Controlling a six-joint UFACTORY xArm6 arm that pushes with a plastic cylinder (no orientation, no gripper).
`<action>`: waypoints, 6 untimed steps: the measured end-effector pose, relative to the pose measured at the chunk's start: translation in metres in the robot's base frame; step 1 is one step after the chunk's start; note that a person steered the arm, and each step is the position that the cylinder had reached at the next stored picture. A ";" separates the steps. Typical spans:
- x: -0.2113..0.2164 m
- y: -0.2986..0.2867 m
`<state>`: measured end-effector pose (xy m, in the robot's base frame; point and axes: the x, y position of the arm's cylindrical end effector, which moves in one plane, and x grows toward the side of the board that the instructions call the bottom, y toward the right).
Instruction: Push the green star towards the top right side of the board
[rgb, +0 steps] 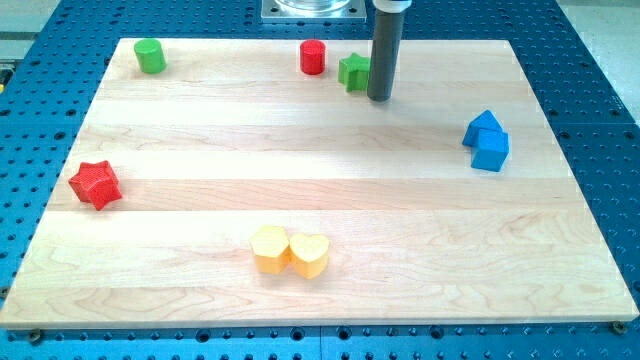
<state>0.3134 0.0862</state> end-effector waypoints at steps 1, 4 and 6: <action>0.003 -0.054; -0.047 0.032; -0.044 0.051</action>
